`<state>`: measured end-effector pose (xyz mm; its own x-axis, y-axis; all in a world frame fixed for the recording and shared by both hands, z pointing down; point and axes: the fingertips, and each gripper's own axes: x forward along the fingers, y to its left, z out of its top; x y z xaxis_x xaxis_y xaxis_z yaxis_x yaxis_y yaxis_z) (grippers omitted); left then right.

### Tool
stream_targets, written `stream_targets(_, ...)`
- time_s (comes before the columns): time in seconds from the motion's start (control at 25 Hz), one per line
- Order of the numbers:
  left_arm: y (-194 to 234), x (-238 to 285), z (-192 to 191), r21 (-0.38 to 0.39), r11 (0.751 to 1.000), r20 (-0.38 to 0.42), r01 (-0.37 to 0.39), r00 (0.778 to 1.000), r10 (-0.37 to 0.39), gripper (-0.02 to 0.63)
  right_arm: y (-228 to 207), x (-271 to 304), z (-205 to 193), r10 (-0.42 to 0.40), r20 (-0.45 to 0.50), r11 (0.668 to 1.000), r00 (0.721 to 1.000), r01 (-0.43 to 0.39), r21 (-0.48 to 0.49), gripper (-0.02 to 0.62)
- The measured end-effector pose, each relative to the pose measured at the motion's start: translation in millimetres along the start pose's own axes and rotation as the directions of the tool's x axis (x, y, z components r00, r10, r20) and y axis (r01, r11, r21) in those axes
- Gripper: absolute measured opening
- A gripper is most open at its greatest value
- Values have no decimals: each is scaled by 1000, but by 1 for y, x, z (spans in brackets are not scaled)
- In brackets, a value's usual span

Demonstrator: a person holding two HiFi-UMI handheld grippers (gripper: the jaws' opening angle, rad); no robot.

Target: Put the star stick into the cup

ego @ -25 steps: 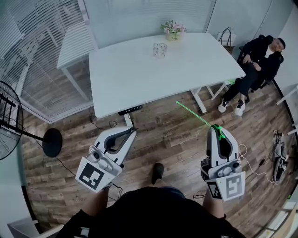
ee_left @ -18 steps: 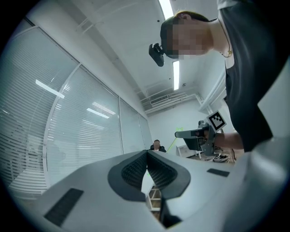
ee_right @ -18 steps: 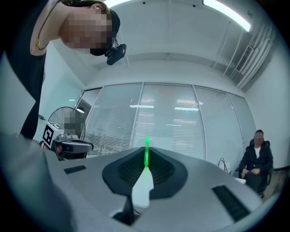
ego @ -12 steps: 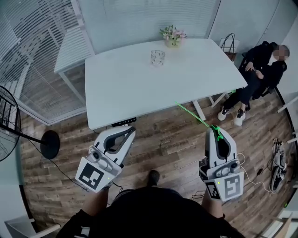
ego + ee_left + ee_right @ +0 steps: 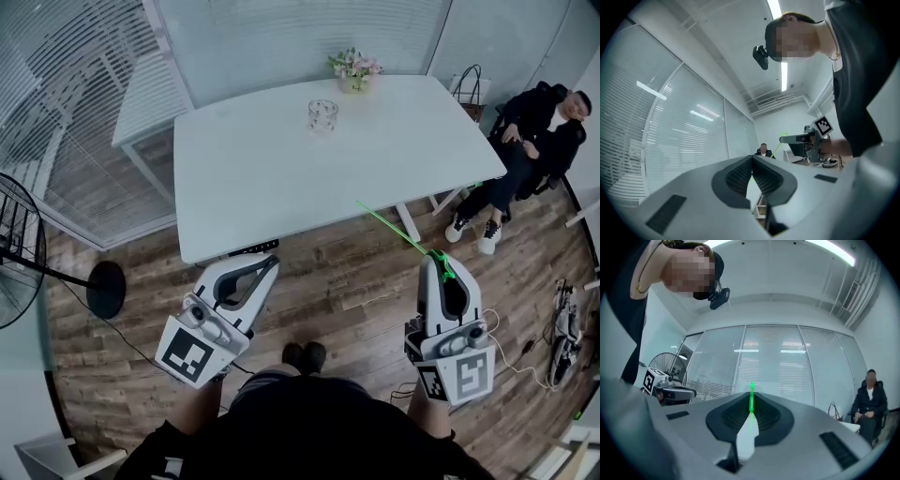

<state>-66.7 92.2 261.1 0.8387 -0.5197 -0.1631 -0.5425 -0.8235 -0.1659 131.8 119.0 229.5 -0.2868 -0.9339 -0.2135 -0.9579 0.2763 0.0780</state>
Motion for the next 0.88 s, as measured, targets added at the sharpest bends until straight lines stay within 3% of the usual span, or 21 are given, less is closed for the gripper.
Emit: stream_targets(0.88,14,-1,-5,1,1000,-14,-14,1000,14,14,-1,15,-3,3,-6,1000,1000,-3,5,23)
